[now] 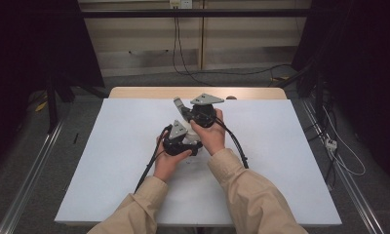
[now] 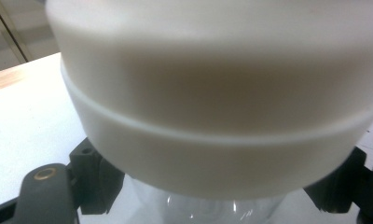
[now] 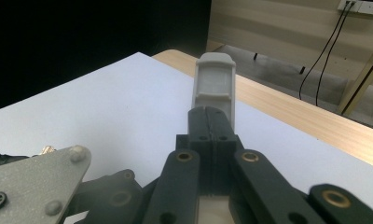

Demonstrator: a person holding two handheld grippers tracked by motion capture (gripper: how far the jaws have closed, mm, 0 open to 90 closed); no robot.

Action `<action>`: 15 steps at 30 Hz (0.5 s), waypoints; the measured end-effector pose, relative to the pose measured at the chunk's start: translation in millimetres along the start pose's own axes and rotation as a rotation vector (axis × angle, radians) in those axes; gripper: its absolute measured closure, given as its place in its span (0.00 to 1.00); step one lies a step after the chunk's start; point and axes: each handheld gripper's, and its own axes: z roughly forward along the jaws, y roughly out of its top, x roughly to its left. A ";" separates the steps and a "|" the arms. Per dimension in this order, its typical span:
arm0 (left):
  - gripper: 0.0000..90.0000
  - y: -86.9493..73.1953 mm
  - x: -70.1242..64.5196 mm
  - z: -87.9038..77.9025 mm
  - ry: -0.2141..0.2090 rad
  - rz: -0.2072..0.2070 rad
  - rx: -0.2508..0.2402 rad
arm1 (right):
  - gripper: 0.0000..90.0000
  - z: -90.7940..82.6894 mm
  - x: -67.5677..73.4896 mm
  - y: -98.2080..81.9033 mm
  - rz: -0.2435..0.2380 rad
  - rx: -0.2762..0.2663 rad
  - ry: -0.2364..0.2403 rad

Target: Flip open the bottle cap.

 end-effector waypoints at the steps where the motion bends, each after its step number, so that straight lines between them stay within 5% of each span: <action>1: 0.21 0.0 0.3 0.0 -0.005 0.001 0.001 | 1.00 0.1 -0.1 -0.1 -0.001 0.002 0.001; 15: 0.21 0.1 -0.2 0.0 0.003 0.002 0.002 | 1.00 2.8 -0.1 -0.9 -0.004 0.026 0.002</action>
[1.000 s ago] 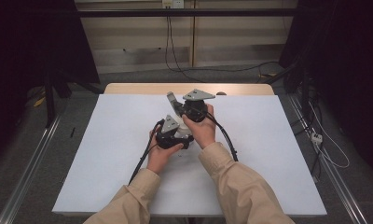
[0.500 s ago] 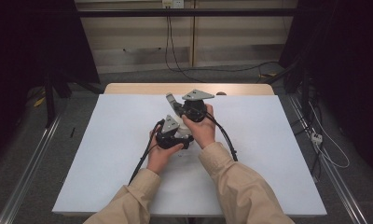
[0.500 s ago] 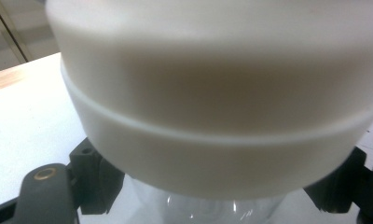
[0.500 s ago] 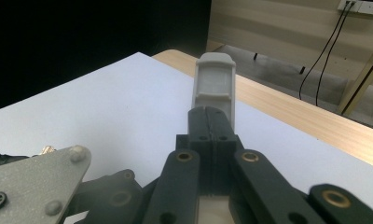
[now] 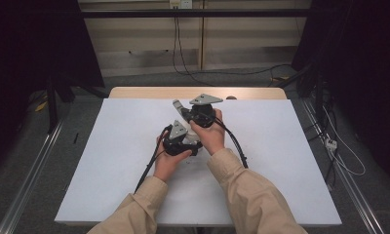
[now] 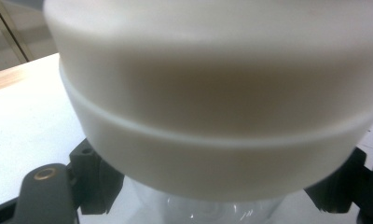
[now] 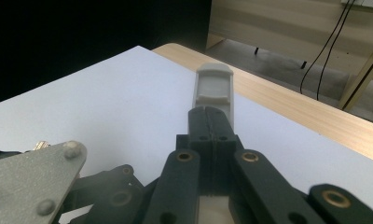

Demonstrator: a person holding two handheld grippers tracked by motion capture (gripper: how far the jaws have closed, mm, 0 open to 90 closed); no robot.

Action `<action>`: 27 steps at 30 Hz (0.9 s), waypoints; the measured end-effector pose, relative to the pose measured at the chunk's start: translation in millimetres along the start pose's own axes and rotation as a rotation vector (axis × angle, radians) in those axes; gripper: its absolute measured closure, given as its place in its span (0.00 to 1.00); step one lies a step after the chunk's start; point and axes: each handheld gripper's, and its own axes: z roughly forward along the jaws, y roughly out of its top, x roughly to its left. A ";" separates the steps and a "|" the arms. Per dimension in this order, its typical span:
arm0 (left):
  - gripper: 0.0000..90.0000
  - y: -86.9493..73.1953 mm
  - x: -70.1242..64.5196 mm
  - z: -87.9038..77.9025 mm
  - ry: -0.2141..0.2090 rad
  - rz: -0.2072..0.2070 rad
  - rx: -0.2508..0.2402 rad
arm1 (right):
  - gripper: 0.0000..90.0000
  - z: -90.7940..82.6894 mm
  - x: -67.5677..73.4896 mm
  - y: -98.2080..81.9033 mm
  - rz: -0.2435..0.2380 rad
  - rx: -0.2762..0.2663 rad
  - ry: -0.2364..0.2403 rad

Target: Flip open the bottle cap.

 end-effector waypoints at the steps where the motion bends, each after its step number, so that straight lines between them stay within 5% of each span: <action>1: 0.21 0.0 0.0 0.0 0.000 0.000 0.000 | 1.00 0.1 0.0 0.1 0.000 0.001 0.000; 27: 0.21 0.1 -0.4 0.1 0.003 -0.003 0.000 | 1.00 -1.1 1.0 -0.3 -0.005 0.005 -0.004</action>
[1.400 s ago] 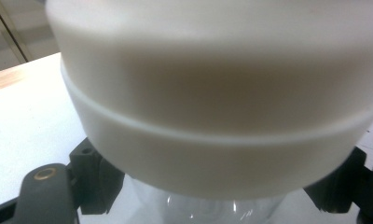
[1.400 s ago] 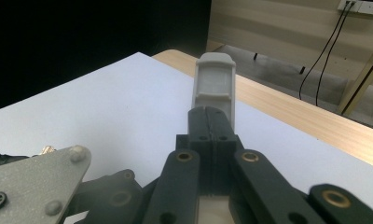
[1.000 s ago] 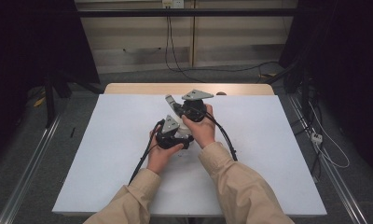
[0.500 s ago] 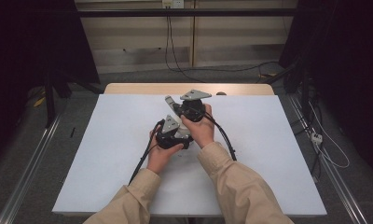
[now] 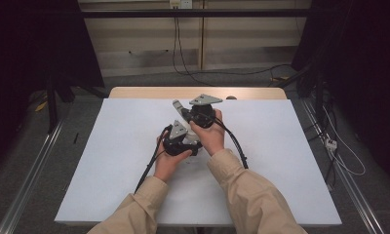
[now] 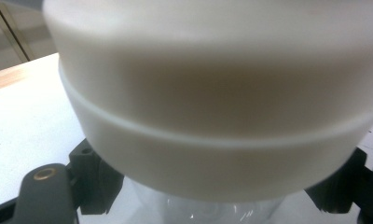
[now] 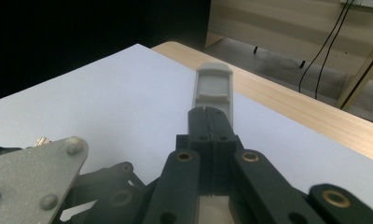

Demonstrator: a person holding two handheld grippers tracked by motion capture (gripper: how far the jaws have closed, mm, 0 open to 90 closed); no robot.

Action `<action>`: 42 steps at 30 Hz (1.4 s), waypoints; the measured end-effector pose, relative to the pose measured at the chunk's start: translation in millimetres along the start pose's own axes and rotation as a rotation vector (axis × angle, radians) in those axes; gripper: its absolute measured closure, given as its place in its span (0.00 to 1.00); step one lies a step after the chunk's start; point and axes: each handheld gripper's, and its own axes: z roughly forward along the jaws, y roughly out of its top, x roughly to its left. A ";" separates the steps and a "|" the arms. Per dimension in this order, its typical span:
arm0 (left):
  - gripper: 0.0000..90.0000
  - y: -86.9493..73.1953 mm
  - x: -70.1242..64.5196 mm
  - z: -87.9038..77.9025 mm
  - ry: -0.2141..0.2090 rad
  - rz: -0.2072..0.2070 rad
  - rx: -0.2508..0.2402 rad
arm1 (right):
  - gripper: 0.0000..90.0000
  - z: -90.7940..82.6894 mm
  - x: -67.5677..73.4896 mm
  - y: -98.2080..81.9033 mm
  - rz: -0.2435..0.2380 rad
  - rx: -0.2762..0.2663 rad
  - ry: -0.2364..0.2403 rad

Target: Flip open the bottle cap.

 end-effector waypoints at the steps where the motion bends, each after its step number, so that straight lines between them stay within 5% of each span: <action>1: 0.21 0.0 0.1 0.0 -0.001 -0.001 -0.001 | 1.00 -0.8 -0.4 -0.2 0.000 0.003 0.002; 14: 0.14 1.7 3.0 -5.3 -0.008 -0.023 -0.005 | 0.88 -9.5 -3.1 -3.5 0.013 -0.009 0.017; 29: 0.10 10.7 1.8 -26.0 -0.030 -0.021 0.011 | 0.39 -39.3 -5.1 -9.8 0.039 -0.039 0.040; 42: 0.08 6.9 7.3 -62.3 -0.030 -0.023 0.018 | 0.21 -74.5 -17.0 -36.8 0.044 -0.049 0.046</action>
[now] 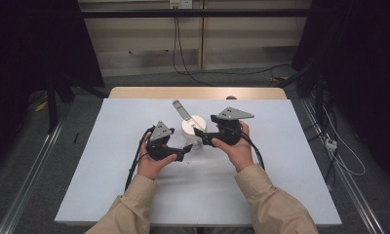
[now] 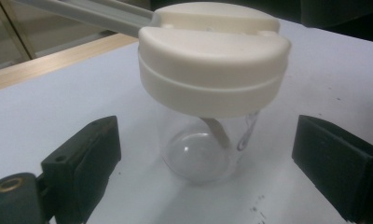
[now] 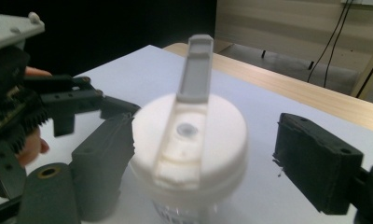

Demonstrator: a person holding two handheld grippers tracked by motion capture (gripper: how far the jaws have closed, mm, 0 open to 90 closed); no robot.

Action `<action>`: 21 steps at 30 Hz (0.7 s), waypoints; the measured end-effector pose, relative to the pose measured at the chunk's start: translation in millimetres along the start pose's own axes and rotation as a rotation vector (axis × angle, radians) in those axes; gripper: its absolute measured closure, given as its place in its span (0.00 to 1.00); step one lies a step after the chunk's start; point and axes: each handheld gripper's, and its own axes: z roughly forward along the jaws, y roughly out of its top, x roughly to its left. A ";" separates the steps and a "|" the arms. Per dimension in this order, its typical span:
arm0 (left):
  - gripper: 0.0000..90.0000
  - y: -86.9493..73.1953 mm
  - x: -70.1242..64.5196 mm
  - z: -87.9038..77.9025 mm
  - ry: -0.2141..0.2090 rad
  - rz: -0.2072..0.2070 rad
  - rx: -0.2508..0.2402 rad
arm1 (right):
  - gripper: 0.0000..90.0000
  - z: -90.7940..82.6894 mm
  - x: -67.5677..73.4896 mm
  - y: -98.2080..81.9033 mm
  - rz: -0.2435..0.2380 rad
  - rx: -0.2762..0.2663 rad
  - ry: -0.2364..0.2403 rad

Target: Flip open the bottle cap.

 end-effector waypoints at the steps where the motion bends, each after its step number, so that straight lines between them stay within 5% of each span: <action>1: 0.09 -0.8 -1.0 -1.7 -0.001 -0.002 -0.007 | 0.20 -3.1 -1.2 -2.8 -0.001 0.002 -0.003; 21: 0.08 -24.5 12.1 -41.5 0.008 -0.051 0.019 | 0.15 -51.6 -15.6 -63.9 0.003 0.053 -0.023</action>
